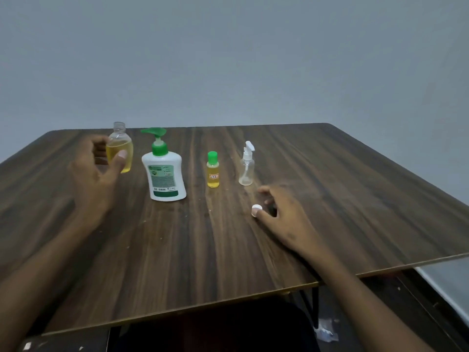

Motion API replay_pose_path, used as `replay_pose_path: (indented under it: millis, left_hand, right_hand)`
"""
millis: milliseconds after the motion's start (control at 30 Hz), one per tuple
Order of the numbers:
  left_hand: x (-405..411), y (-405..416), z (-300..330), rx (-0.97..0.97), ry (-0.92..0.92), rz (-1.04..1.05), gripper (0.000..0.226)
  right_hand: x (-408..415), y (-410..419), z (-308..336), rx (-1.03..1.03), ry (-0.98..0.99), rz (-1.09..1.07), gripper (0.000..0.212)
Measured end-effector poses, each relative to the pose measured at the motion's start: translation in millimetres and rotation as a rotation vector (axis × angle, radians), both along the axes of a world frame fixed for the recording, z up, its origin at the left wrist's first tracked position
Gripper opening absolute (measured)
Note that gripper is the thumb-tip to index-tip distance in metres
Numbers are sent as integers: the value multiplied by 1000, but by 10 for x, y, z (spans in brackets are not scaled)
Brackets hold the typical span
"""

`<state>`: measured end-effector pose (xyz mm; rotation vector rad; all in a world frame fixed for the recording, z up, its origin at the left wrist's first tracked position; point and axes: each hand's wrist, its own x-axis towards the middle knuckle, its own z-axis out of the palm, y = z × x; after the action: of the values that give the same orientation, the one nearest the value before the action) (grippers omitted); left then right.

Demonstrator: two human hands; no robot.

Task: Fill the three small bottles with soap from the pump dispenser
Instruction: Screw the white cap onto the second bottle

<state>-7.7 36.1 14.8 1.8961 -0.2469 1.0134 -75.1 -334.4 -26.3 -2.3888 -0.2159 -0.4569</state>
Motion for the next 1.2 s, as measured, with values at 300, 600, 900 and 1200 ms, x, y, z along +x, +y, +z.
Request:
replay_pose_path:
  millis: [300, 600, 900, 1200]
  left_hand:
    - [-595, -875, 139, -23, 17, -227, 22]
    - [-778, -1801, -386, -3, 274, -460, 20]
    - [-720, -1784, -438, 24, 329, -441, 21]
    - [-628, -1771, -528, 78, 330, -457, 20]
  right_hand:
    - [68, -18, -132, -108, -82, 50, 13]
    - [-30, -86, -9, 137, -126, -6, 25]
    - [-41, -94, 58, 365, -121, -57, 27]
    - [-97, -172, 498, 148, -145, 68, 25]
